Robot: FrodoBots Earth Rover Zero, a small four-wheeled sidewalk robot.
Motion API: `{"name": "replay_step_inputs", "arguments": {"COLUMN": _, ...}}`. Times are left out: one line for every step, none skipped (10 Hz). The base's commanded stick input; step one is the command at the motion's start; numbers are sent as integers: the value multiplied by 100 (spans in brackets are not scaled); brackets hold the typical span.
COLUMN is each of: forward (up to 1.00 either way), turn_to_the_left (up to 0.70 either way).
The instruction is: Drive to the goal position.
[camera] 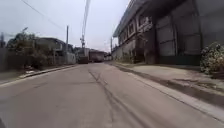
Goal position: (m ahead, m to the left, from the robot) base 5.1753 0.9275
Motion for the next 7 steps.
{"name": "replay_step_inputs", "arguments": {"forward": 100, "turn_to_the_left": 1}}
{"name": "replay_step_inputs", "arguments": {"forward": 100, "turn_to_the_left": 1}}
{"name": "replay_step_inputs", "arguments": {"forward": 100, "turn_to_the_left": 1}}
{"name": "replay_step_inputs", "arguments": {"forward": 100, "turn_to_the_left": 1}}
{"name": "replay_step_inputs", "arguments": {"forward": 100, "turn_to_the_left": 1}}
{"name": "replay_step_inputs", "arguments": {"forward": 100, "turn_to_the_left": 1}}
{"name": "replay_step_inputs", "arguments": {"forward": 100, "turn_to_the_left": 1}}
